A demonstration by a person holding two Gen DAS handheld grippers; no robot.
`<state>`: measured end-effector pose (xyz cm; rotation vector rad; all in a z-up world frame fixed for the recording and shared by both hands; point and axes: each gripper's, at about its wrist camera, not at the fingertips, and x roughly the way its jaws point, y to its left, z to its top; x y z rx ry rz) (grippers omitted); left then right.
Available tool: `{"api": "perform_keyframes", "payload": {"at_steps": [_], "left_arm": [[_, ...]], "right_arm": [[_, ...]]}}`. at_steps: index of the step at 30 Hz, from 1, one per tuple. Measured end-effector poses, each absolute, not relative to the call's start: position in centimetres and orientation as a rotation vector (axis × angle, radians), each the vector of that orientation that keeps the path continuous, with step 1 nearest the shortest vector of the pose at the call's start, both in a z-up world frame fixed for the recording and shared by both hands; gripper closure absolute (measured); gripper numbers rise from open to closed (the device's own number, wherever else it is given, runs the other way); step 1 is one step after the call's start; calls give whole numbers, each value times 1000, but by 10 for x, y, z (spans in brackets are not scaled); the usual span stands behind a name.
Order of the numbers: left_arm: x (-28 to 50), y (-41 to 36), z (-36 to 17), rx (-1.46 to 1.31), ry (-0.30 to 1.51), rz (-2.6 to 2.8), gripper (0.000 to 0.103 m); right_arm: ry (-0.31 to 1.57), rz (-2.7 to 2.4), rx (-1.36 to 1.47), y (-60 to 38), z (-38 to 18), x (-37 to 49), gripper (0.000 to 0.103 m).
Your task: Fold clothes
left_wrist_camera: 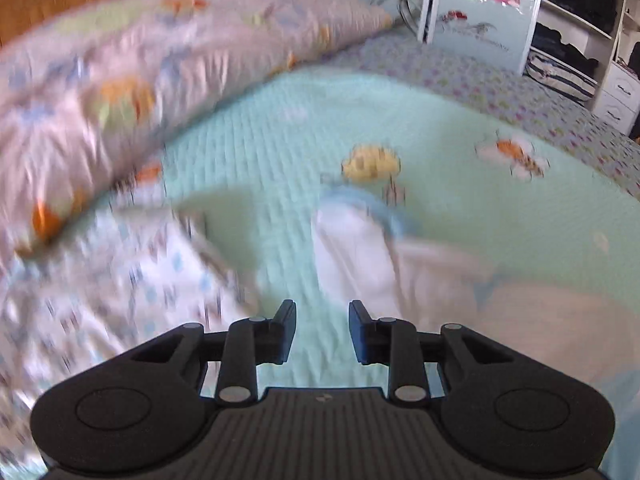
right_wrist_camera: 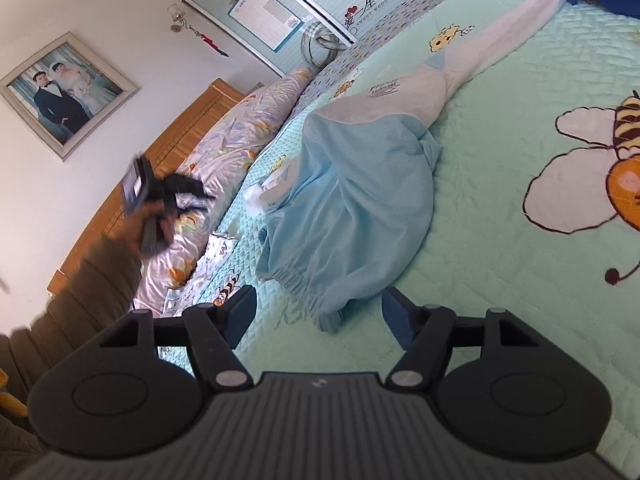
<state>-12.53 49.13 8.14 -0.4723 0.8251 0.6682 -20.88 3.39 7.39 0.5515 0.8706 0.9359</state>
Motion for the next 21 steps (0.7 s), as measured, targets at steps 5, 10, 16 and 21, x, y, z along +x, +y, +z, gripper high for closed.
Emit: {"api": "perform_keyframes", "payload": {"at_steps": [5, 10, 16, 21], "left_arm": [[-167, 440, 35, -640, 792, 284, 47], [-173, 395, 20, -641, 762, 213, 18], [-160, 376, 22, -492, 780, 339, 35], [-159, 375, 25, -413, 797, 381, 37]], "right_arm": [[914, 915, 589, 43, 52, -192, 32], [916, 935, 582, 59, 51, -184, 32], [908, 935, 580, 53, 40, -186, 30], [915, 942, 581, 41, 30, -189, 28]]}}
